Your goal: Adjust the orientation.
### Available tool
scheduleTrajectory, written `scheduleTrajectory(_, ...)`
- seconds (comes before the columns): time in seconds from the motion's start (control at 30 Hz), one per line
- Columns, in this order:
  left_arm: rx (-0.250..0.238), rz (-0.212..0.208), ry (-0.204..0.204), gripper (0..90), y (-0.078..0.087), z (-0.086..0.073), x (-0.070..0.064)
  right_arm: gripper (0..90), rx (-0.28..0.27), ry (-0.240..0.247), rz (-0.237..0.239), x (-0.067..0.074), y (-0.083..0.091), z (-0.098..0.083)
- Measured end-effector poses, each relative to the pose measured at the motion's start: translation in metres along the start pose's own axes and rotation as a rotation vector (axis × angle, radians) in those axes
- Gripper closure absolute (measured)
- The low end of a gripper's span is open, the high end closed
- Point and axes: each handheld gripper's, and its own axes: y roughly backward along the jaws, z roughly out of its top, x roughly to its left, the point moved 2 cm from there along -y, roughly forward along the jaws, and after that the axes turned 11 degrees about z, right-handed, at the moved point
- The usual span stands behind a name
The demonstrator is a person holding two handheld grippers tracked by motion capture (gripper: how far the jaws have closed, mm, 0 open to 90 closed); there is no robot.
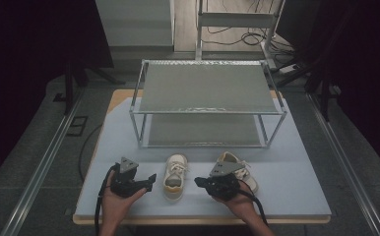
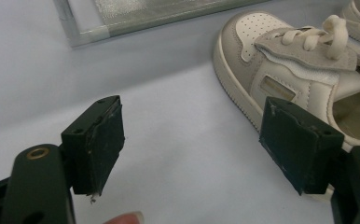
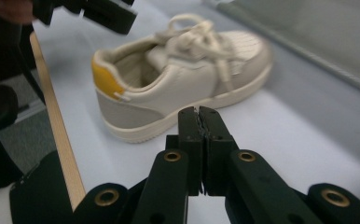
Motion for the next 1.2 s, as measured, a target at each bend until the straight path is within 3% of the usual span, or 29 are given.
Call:
scheduleTrajectory(0.17,-0.006,-0.001,0.006,21.8,0.002,0.000,0.000,87.9,0.055,0.027,0.009,0.007,-0.021,-0.003)
scheduleTrajectory(0.37,-0.011,-0.003,0.010,21.8,0.004,0.001,0.002,88.3,0.080,0.033,0.011,0.010,-0.037,-0.004)
scheduleTrajectory(0.67,-0.011,-0.002,0.020,21.8,0.005,0.000,0.005,88.2,0.075,0.032,0.018,0.013,-0.051,-0.002)
scheduleTrajectory(0.97,-0.005,-0.001,0.036,21.9,0.003,-0.001,0.011,86.4,0.062,0.032,0.056,0.016,-0.066,0.003)
scheduleTrajectory(1.07,-0.011,-0.002,0.042,21.9,0.004,-0.001,0.013,84.6,0.070,0.039,0.047,0.017,-0.062,0.002)
scheduleTrajectory(1.2,-0.015,-0.009,0.046,21.9,0.005,-0.001,0.014,84.9,0.052,0.033,0.003,0.016,-0.036,-0.006)
